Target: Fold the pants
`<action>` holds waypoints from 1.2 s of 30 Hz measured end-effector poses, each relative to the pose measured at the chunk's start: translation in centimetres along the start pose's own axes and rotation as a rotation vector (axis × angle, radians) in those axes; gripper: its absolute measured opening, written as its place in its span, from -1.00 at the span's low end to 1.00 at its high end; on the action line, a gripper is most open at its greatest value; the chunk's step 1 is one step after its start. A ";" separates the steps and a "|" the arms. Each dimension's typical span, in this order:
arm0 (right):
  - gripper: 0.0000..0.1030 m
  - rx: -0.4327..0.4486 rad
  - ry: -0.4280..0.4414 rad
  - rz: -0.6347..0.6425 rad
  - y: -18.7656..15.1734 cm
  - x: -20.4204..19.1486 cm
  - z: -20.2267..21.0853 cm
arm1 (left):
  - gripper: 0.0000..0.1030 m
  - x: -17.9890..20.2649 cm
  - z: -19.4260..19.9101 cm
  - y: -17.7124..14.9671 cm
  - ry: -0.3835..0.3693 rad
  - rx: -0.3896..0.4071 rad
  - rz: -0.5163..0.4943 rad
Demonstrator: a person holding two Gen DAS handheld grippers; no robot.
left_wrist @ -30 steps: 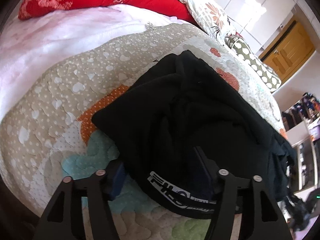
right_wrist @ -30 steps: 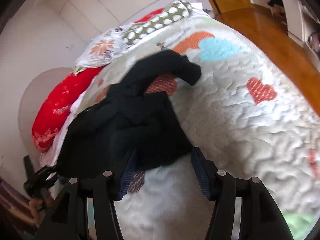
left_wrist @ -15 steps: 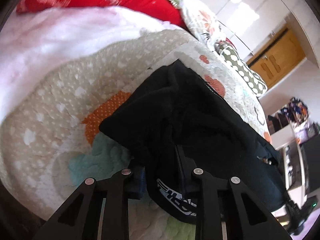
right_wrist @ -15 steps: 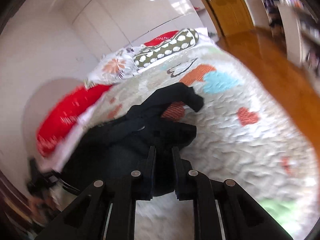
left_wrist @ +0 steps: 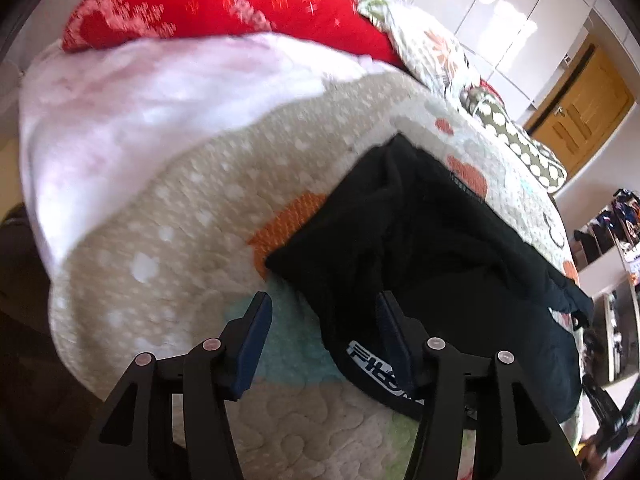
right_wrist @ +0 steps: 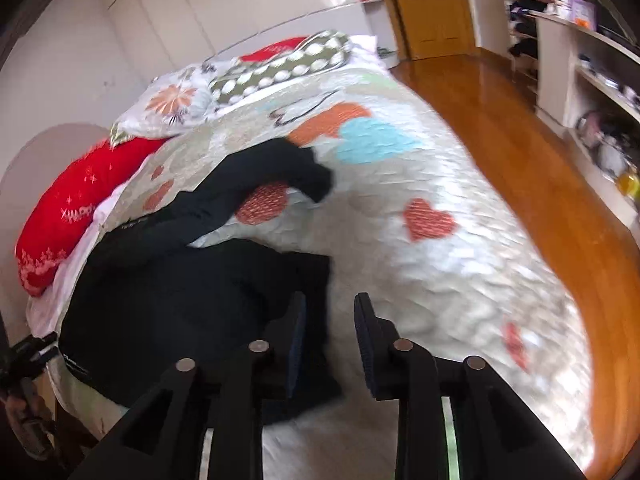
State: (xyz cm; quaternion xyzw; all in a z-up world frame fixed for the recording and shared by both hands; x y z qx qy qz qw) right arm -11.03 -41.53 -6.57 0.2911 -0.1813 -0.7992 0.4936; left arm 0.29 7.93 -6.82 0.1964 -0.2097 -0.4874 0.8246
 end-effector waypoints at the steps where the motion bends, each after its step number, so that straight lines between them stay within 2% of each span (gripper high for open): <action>1: -0.37 -0.018 -0.011 0.011 0.3 -0.4 -1.5 | 0.08 0.1 0.7 0.2 0.000 0.016 -0.005; 3: -0.31 -0.057 -0.031 0.029 -0.1 -0.8 -3.4 | 0.15 0.6 1.7 0.2 -0.005 0.034 -0.015; 4: -0.31 -0.043 -0.033 0.047 0.0 -1.1 -3.9 | 0.18 0.8 2.1 0.1 -0.009 0.041 -0.019; 6: -0.46 -0.034 -0.031 0.101 0.2 -1.6 -4.3 | 0.18 1.3 3.0 -0.2 -0.017 0.052 -0.026; 8: -0.70 -0.039 -0.024 0.127 0.3 -1.6 -4.2 | 0.18 1.7 3.7 0.1 -0.037 0.065 -0.019; 9: -0.73 -0.033 -0.037 0.134 0.3 -1.4 -3.8 | 0.24 2.2 4.0 0.3 -0.052 0.073 -0.018; 11: -0.89 -0.001 -0.141 0.172 0.9 -0.6 -2.5 | 0.41 3.1 4.1 0.5 -0.078 0.084 -0.031; 12: -0.89 0.011 -0.181 0.177 1.1 -0.1 -1.9 | 0.47 3.6 3.4 0.5 -0.093 0.078 -0.037; 16: -0.86 -0.025 -0.144 0.087 -0.1 1.5 -2.7 | 0.47 6.1 -0.2 -1.9 -0.146 -0.028 -0.072; 18: -0.67 -0.005 -0.133 0.057 0.0 1.2 -1.8 | 0.47 6.3 -1.1 -2.3 -0.106 -0.014 -0.105; 19: -0.41 0.005 -0.111 0.026 0.2 0.9 -1.3 | 0.50 6.4 -1.4 -2.4 -0.091 -0.004 -0.125; 20: -0.25 0.018 -0.076 0.014 0.3 0.2 -0.8 | 0.52 6.5 -1.7 -2.5 -0.083 0.003 -0.143; 22: -0.09 0.025 0.039 0.042 0.5 -2.6 -0.7 | 0.65 6.8 -2.1 -2.7 -0.079 0.013 -0.157; 25: -0.04 -0.052 0.131 0.109 -1.0 -5.9 -2.6 | 0.68 7.5 -2.5 -2.8 -0.056 0.015 -0.176; 28: -0.03 -0.116 0.072 0.170 -2.3 -6.3 -4.9 | 0.67 8.2 -2.1 -2.2 -0.046 0.028 -0.204; 30: 0.01 -0.115 0.069 0.171 -1.8 -6.6 -4.7 | 0.67 8.4 -1.4 -1.4 -0.056 0.050 -0.199; 33: 0.04 -0.082 0.133 0.160 0.3 -8.0 -3.9 | 0.68 8.7 -1.6 1.0 -0.065 0.056 -0.178; 35: 0.26 -0.066 0.169 0.191 1.8 -9.5 -4.1 | 0.69 9.3 -2.1 3.0 -0.075 0.057 -0.169; 36: 0.31 -0.064 0.181 0.221 2.7 -10.5 -4.5 | 0.69 9.7 -2.6 4.0 -0.076 0.054 -0.170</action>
Point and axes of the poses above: each gripper's, at about its wrist camera, not at the fingertips, and z roughly against the way its jaws point, x to its right, y to its top, the point moved 10 cm from there along -z, roughly the way its jaws point, and after that the axes turned 11 degrees about y, right-handed, at the moved point
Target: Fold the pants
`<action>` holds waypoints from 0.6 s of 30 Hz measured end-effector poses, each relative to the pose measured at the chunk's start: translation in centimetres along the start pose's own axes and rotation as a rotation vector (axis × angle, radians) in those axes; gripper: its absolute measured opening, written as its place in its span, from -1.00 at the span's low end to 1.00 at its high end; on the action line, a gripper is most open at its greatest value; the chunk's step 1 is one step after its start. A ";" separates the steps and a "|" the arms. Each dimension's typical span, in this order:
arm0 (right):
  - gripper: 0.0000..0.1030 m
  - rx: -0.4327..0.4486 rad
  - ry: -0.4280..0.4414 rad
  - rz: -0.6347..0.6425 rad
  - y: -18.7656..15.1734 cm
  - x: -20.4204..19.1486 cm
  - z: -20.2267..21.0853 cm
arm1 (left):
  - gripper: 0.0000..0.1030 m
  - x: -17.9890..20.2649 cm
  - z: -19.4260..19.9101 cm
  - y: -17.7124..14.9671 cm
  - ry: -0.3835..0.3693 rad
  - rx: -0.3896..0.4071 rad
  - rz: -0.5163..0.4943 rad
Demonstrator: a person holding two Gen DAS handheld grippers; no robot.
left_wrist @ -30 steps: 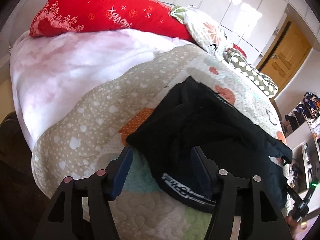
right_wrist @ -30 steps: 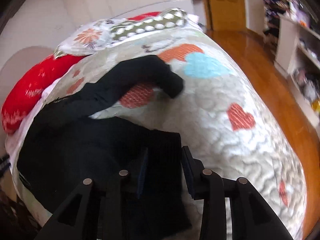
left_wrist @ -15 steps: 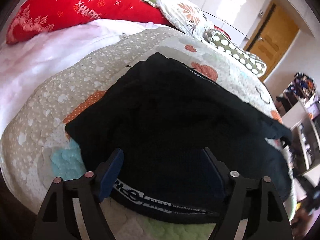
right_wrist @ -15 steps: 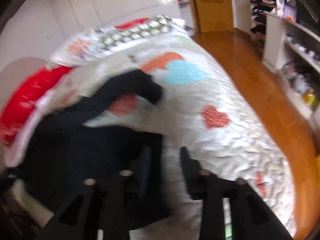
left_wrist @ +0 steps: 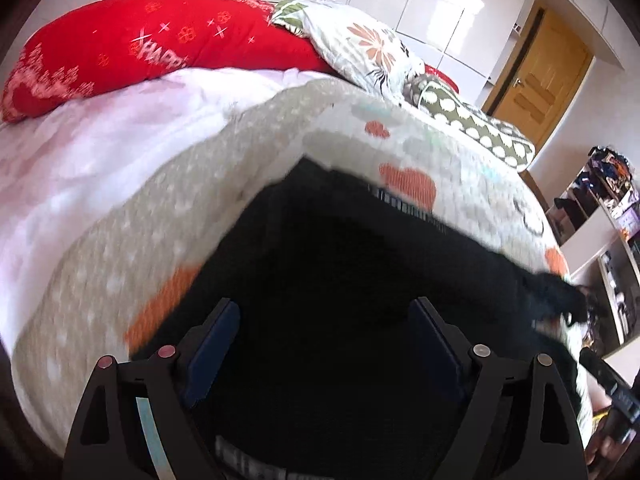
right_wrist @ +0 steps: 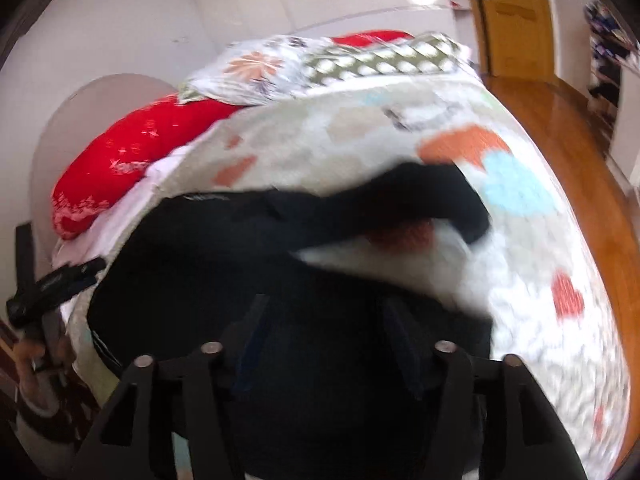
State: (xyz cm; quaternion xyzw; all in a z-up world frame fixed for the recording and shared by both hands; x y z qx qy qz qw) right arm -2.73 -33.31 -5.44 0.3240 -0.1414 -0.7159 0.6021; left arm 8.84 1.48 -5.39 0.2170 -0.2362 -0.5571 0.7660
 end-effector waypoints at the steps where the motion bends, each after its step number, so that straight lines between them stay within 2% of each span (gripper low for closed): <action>1: 0.34 -0.001 0.005 0.022 1.0 -0.5 -0.5 | 0.72 0.0 -0.6 0.9 0.007 -0.010 0.001; 4: 0.35 0.003 0.040 0.086 4.2 -2.4 -3.1 | 0.76 0.3 -3.2 3.5 0.000 -0.055 0.006; 6: 0.43 0.007 0.074 0.099 5.8 -3.4 -4.6 | 0.76 0.5 -5.3 5.2 0.011 -0.075 -0.005; 8: 0.46 -0.026 0.124 0.118 7.2 -4.4 -7.0 | 0.76 0.9 -7.2 6.8 0.005 -0.089 -0.041; 12: 0.46 -0.121 0.140 0.190 8.1 -5.7 -11.0 | 0.76 2.0 -11.0 9.0 -0.043 -0.139 -0.162; 15: 0.46 -0.169 0.146 0.234 8.5 -6.2 -13.5 | 0.76 2.0 -13.8 10.7 -0.006 -0.135 -0.247; 18: 0.54 -0.222 0.155 0.254 8.7 -6.3 -15.8 | 0.76 2.7 -16.6 11.3 0.005 -0.163 -0.325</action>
Point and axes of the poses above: each gripper's, at about its wrist camera, not at the fingertips, and z roughly against the way its jaws point, x to its right, y to its top, the point moved 10 cm from there along -z, roughly the way its jaws point, and after that the axes turned 11 degrees about y, right-handed, at the moved point
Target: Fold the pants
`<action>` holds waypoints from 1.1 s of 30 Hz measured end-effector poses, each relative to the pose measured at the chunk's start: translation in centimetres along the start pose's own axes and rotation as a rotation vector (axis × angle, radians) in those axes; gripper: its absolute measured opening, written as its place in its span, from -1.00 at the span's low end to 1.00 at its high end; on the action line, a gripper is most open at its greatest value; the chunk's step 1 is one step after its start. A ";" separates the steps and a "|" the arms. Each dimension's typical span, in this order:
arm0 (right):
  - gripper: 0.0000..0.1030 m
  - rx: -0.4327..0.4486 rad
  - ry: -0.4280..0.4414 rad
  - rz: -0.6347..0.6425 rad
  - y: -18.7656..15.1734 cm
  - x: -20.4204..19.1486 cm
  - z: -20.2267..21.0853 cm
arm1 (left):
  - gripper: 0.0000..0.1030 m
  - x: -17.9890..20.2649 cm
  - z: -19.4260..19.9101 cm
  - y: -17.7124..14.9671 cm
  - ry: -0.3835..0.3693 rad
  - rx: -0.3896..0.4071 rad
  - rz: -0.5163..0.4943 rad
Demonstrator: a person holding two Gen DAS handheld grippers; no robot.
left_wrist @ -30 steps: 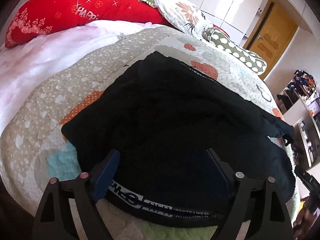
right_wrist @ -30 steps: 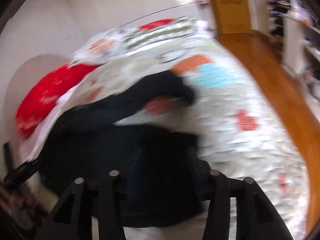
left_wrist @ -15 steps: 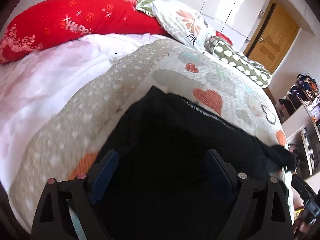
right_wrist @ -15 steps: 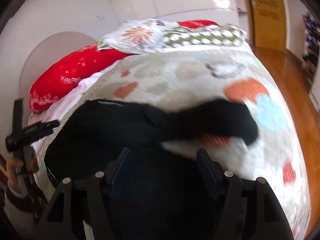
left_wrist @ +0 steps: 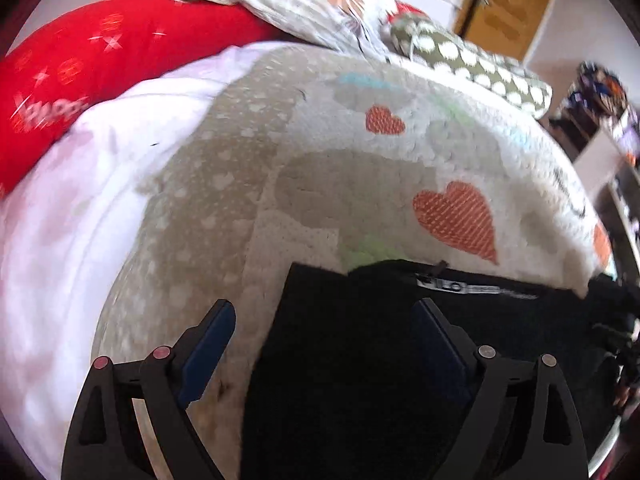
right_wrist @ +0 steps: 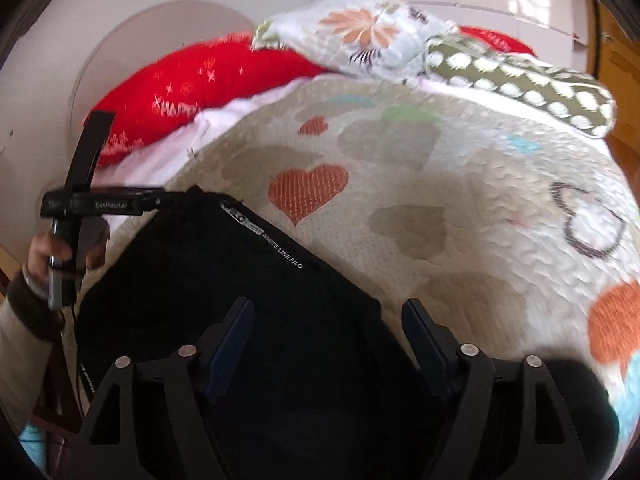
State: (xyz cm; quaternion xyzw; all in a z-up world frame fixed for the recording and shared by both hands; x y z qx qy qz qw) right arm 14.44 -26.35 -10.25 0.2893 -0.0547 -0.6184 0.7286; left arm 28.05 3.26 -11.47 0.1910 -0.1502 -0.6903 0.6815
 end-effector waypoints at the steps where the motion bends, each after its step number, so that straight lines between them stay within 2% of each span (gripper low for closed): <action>1: 0.54 -0.029 0.006 0.003 0.0 0.2 -0.9 | 0.76 0.1 -0.7 0.2 0.014 -0.007 -0.018; 5: 0.54 -0.070 -0.005 0.012 0.0 1.1 -2.9 | 0.76 1.2 -3.9 0.4 0.035 -0.048 -0.089; 8: 0.54 -0.085 0.007 -0.017 -0.3 1.8 -4.4 | 0.75 2.0 -4.5 0.8 0.038 -0.003 -0.118; 9: 0.52 -0.078 0.010 -0.018 -0.3 1.8 -4.6 | 0.62 2.2 -4.6 0.7 0.028 0.000 -0.120; 10: 0.44 -0.053 0.009 -0.002 -0.4 1.7 -4.8 | 0.31 2.5 -4.6 0.7 0.001 0.002 -0.118; 12: 0.12 -0.058 -0.019 0.036 -0.4 1.4 -5.1 | -0.17 2.8 -4.3 0.6 -0.002 0.010 -0.123; 14: -0.80 -0.054 0.030 0.031 0.0 0.7 -4.6 | -0.28 3.0 -4.3 0.7 0.003 0.006 -0.113; 17: -0.84 -0.049 0.054 0.021 0.6 -0.1 -3.2 | -0.49 3.3 -3.1 0.7 -0.011 0.027 -0.073; 22: -0.84 0.012 0.064 0.095 1.3 -3.6 0.6 | -0.54 1.8 2.1 0.8 -0.044 0.110 0.006; 26: -0.84 0.095 0.094 0.139 1.2 -7.5 5.2 | -0.54 1.0 9.1 -0.7 -0.084 0.240 0.074; 28: -0.84 0.125 0.119 0.168 0.2 -9.9 7.3 | -0.54 0.3 12.2 -2.6 -0.102 0.299 0.122; 31: -0.84 0.124 0.148 0.226 -3.1 -13.7 9.3 | -0.54 -1.2 15.7 -7.9 -0.132 0.371 0.211; 33: -0.88 0.105 0.190 0.235 -5.4 -15.6 9.5 | -0.52 -2.1 15.7 -11.4 -0.128 0.357 0.244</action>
Point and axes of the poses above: each gripper's, at about its wrist camera, not at the fingertips, and z roughly against the way its jaws point, x to its right, y to its top, the point moved 10 cm from there along -z, roughly the way its jaws point, and after that the axes turned 11 degrees about y, right-handed, at the moved point
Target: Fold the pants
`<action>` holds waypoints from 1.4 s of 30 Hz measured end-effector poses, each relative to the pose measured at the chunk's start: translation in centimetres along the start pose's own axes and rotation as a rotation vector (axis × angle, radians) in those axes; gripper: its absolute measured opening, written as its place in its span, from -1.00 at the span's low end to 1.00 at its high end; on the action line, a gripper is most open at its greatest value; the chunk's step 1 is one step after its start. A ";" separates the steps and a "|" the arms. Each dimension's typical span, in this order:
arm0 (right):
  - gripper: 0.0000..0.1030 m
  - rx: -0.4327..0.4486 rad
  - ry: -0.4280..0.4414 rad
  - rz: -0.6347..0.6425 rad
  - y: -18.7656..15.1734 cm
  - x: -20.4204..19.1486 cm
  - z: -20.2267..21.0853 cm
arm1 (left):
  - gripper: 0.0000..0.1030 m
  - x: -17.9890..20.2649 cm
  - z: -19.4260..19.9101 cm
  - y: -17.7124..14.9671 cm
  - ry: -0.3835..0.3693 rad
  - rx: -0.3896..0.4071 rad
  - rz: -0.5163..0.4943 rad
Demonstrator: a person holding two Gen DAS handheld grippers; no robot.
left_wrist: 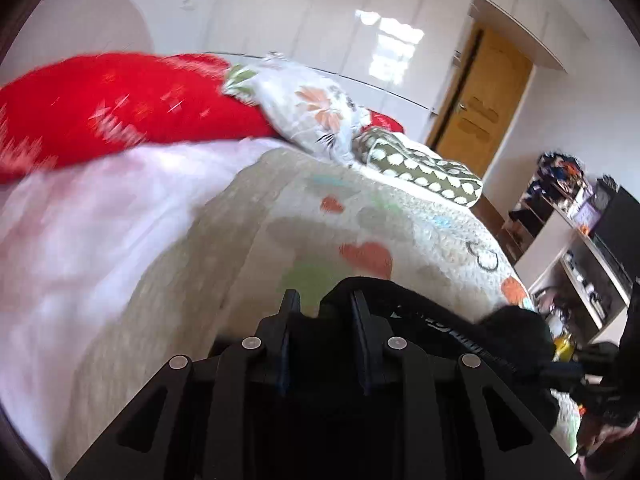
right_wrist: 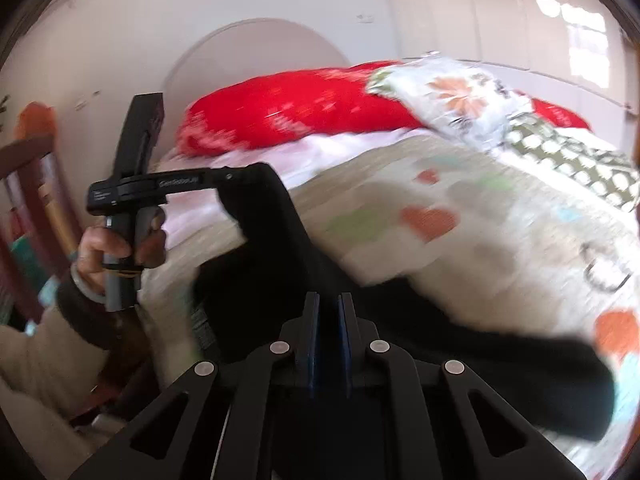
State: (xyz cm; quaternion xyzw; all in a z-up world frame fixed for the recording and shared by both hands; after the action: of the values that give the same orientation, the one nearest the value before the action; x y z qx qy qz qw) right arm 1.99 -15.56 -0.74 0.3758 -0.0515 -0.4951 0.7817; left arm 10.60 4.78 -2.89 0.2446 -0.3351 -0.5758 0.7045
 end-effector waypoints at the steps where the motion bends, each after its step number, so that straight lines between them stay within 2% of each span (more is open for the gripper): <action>1: -0.89 -0.017 0.028 -0.005 -1.2 -1.2 -0.3 | -0.50 -1.2 0.1 -2.2 0.021 -0.035 0.023; 2: -0.89 -0.041 0.064 -0.017 -3.0 -2.5 -1.0 | -0.47 -2.0 0.2 -3.6 0.040 -0.058 0.038; 4: -0.89 -0.087 0.100 -0.037 -5.8 -3.7 -2.7 | -0.09 -4.2 0.0 -7.3 0.112 -0.106 0.054; 5: -0.89 -0.126 0.105 -0.067 -7.7 -3.9 -4.1 | 0.01 -4.9 -0.1 -8.3 0.131 -0.120 0.064; 6: -0.89 -0.144 0.114 -0.092 -8.8 -3.9 -4.8 | 0.22 -5.8 0.0 -9.6 0.137 -0.145 0.086; 7: -0.89 -0.162 0.130 -0.126 -10.0 -4.0 -5.8 | 0.32 -6.2 0.2 -10.4 0.123 -0.162 0.105; 9: -0.87 -0.200 0.131 -0.146 -11.4 -4.1 -6.8 | 0.37 -6.9 1.0 -11.5 0.105 -0.186 0.128; 10: -0.79 -0.206 0.127 -0.139 -11.5 -4.5 -6.6 | 0.37 -7.2 1.6 -11.6 0.116 -0.184 0.128; 13: -0.78 -0.165 0.151 -0.135 -10.0 -5.5 -4.4 | 0.45 -7.1 3.1 -10.6 0.139 -0.136 0.116; 15: -0.44 -0.096 0.135 -0.118 -8.3 -5.2 -2.1 | 0.53 -7.1 4.7 -9.9 0.167 -0.080 0.105; 16: 0.04 -0.036 0.102 -0.105 -7.1 -4.7 -1.0 | 0.59 -7.2 5.4 -9.8 0.165 -0.067 0.112; 17: 0.35 0.008 0.074 -0.093 -6.4 -4.3 -0.3 | 0.64 -6.8 5.8 -9.9 0.155 -0.068 0.119; 19: 0.37 0.038 0.048 -0.084 -5.9 -3.6 -0.2 | 0.64 -6.4 5.8 -10.3 0.127 -0.097 0.142; 23: 0.37 -0.002 0.042 -0.059 -6.3 -4.4 -2.9 | 0.64 -6.7 4.4 -10.0 0.148 -0.132 0.171; 28: 0.27 -0.108 -0.099 0.097 -8.2 -4.8 -7.1 | 0.64 -5.2 1.1 -9.0 0.138 -0.168 0.187; 30: -0.05 -0.141 -0.166 0.125 -8.8 -3.9 -8.3 | 0.55 -4.1 0.2 -8.7 0.117 -0.172 0.178; 31: -0.38 -0.154 -0.199 0.130 -8.9 -3.1 -8.7 | 0.26 -3.7 -0.2 -8.5 0.106 -0.165 0.173; 32: -0.50 -0.151 -0.211 0.120 -8.7 -2.6 -8.8 | -0.16 -3.2 -0.6 -8.3 0.103 -0.158 0.161; 33: -0.56 -0.141 -0.192 0.082 -8.5 -2.1 -8.7 | -0.30 -3.1 -1.0 -8.2 0.124 -0.162 0.141; 35: -0.78 -0.104 -0.123 -0.036 -7.7 -1.2 -8.0 | -0.42 -3.2 -1.2 -7.8 0.130 -0.165 0.142; 36: -0.78 -0.083 -0.087 -0.077 -7.2 -1.2 -7.4 | -0.46 -3.3 -0.9 -7.5 0.120 -0.155 0.151; 37: -0.79 -0.069 -0.057 -0.100 -6.9 -1.4 -6.8 | -0.74 -3.6 -0.2 -7.2 0.112 -0.143 0.161; 38: -0.79 -0.060 -0.038 -0.105 -6.7 -1.9 -6.2 | -0.92 -4.2 0.8 -6.8 0.124 -0.123 0.170; 41: -0.79 -0.055 -0.010 -0.105 -7.0 -3.6 -5.2 | -0.92 -5.8 3.0 -6.9 0.149 -0.078 0.174; 42: -0.79 -0.066 0.002 -0.117 -7.7 -4.0 -5.5 | -0.92 -6.2 2.8 -7.6 0.154 -0.101 0.176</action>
State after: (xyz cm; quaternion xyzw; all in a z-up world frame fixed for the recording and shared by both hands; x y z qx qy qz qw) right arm -3.19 -11.12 -8.36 0.3528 -0.0123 -0.5411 0.7633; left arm 2.85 9.32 -7.79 0.2217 -0.2708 -0.5074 0.7875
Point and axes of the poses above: each gripper's, at about its wrist camera, not at the fingertips, and z roughly against the way its jaws point, x to its right, y to its top, the point moved 10 cm from there along -z, roughly the way its jaws point, and after that the axes turned 11 degrees about y, right-handed, at the moved point
